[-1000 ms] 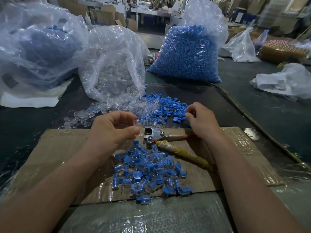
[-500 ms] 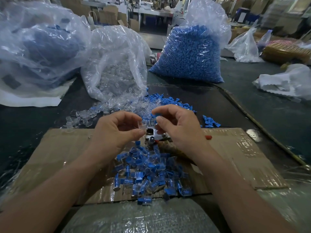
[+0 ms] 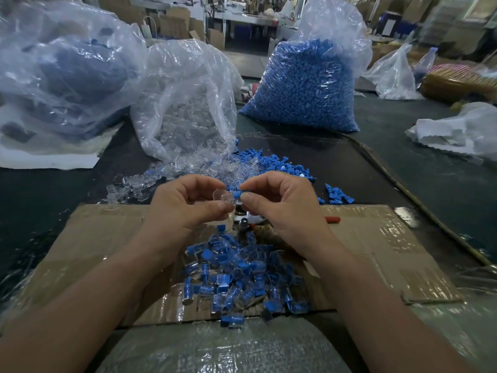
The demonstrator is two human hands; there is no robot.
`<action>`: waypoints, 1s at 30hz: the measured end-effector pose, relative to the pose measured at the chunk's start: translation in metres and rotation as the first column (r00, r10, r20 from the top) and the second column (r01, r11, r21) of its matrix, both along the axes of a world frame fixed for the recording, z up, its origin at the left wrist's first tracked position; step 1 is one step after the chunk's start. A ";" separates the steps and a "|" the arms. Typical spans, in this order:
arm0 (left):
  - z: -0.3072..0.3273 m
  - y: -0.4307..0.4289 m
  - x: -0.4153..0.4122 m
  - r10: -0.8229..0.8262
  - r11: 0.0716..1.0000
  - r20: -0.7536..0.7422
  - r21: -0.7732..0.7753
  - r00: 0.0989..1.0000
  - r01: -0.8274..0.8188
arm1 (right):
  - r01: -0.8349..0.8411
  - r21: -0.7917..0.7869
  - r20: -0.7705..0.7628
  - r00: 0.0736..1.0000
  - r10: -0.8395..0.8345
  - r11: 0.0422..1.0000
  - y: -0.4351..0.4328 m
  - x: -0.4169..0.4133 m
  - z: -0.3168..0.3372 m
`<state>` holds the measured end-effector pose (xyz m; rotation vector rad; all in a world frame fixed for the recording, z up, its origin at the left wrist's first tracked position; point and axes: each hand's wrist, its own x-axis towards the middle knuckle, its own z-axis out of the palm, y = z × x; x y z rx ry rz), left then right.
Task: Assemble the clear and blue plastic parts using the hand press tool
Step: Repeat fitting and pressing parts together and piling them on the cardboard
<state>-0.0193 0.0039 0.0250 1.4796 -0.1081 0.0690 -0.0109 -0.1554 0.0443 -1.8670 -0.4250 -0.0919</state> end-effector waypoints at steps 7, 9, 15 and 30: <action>-0.001 0.000 0.000 -0.001 0.999 0.018 0.039 1.000 0.000 | 0.004 -0.025 -0.023 1.000 -0.005 1.000 0.001 0.001 -0.003; -0.001 0.000 -0.001 -0.019 0.999 0.005 0.031 1.000 0.019 | 0.003 -0.031 -0.027 1.000 -0.004 1.000 0.001 0.000 -0.003; -0.004 0.001 0.000 -0.089 0.996 0.002 0.007 0.996 0.089 | -0.007 -0.056 -0.034 0.999 0.005 0.998 0.000 0.000 -0.002; -0.002 -0.003 0.000 0.006 0.999 -0.097 -0.045 0.995 -0.010 | 0.053 -0.002 0.042 0.998 -0.053 0.999 0.002 -0.001 -0.006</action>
